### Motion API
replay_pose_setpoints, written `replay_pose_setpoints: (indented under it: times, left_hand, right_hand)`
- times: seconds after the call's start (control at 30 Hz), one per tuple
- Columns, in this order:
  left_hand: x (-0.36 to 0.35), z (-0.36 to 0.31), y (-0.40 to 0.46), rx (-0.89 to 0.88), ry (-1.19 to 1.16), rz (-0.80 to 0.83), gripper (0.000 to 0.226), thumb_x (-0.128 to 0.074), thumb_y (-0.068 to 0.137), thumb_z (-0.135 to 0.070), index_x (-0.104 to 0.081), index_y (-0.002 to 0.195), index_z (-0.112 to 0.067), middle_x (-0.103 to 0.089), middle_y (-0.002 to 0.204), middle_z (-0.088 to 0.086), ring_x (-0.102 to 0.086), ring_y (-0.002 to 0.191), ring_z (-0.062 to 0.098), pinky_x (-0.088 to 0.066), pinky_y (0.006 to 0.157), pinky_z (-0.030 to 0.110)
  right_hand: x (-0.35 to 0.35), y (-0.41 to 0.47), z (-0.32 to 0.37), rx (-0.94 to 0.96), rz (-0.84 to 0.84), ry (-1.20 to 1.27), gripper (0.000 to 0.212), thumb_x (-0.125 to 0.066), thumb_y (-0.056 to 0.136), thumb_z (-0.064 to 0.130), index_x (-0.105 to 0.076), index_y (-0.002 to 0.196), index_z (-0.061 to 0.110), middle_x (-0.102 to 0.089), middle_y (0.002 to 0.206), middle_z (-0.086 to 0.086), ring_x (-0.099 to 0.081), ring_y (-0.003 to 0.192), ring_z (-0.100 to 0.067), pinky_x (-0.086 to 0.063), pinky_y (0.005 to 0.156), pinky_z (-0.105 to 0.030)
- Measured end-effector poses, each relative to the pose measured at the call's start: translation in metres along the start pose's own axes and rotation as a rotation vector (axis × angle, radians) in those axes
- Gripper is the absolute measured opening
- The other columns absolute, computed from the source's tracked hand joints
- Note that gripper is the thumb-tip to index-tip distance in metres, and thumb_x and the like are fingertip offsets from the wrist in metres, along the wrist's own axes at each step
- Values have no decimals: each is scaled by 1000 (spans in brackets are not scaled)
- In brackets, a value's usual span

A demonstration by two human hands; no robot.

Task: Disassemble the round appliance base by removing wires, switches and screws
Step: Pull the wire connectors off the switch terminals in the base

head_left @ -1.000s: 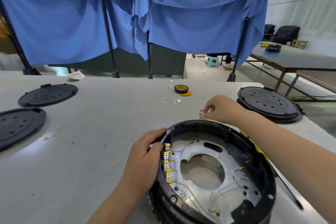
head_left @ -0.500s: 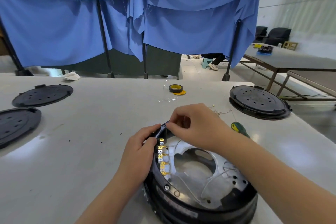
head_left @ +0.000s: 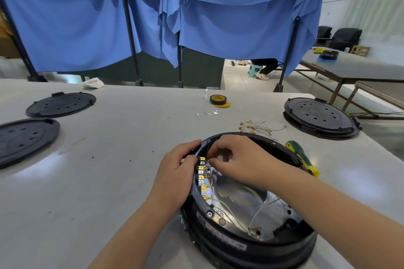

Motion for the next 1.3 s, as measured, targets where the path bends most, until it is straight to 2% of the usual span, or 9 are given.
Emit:
replay_pose_setpoints:
  times: [0.1,0.2,0.27,0.33,0.43,0.63,0.83,1.07,1.3]
  left_hand:
    - [-1,1,0,7,-11,-1,41,-45,91,-3,-67,108,-34,-66,110,-19,-59,105,-2,-44,86,14]
    - [-1,1,1,6,-18,-3,42,-45,91,-1,-67,107,-33,-67,109,-17,-61,105,0,-45,85,15]
    - [-1,1,1,6,-22,-4,43,-44,90,0,-66,107,-33,-67,110,-15,-61,105,1,-46,86,16]
    - [-1,2,1,9,-28,-7,42,-45,90,0,-67,110,-30,-67,111,-13,-61,106,3,-47,89,20]
    - [0,3,2,9,-22,-10,41,-45,91,-1,-67,115,-26,-67,113,-11,-61,106,3,-47,90,21]
    - [0,2,2,1,-11,-5,41,-44,91,-1,-67,115,-25,-67,111,-13,-60,103,-4,-46,77,3]
    - [0,2,3,-6,-1,-12,41,-44,91,-1,-66,117,-24,-67,113,-11,-60,106,0,-47,82,6]
    - [1,1,2,-4,11,-20,41,-44,91,0,-66,117,-21,-67,115,-7,-59,109,5,-45,89,14]
    - [0,1,2,6,-8,-10,42,-43,91,1,-66,117,-22,-66,112,-10,-60,106,1,-48,85,11]
  right_hand:
    - [-6,2,0,-5,29,2,9,-64,81,25,-71,86,28,-62,81,17,-58,78,-2,-50,74,-25]
    - [-13,4,-1,-22,63,51,6,-66,78,25,-70,79,29,-62,63,22,-56,62,4,-39,57,-10]
    - [-15,4,0,-18,73,82,5,-68,76,25,-69,74,28,-57,53,30,-52,52,9,-35,49,-6]
    - [-17,5,1,-21,77,109,5,-70,77,25,-69,72,27,-55,50,32,-49,48,12,-33,46,-4]
    - [-19,7,0,-32,80,129,13,-72,78,26,-67,67,31,-56,50,29,-48,46,9,-33,45,-6]
    - [-22,10,-3,-57,98,156,12,-72,76,22,-69,67,29,-60,53,24,-48,47,7,-34,46,-8]
    - [-23,11,-4,-64,108,168,10,-72,77,19,-70,68,24,-62,57,13,-51,51,7,-36,49,-8]
    - [-23,11,-5,-68,118,193,16,-72,77,18,-67,64,26,-60,51,16,-51,48,7,-35,46,-6]
    - [-24,12,-5,-51,137,174,21,-71,78,18,-62,62,28,-59,57,11,-51,50,6,-36,48,-8]
Point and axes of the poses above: each hand's wrist, its own y-axis towards the middle knuckle, its own x-axis out of the back of the hand, z = x × y, the point moved 8 cm from there along y, towards the middle knuckle
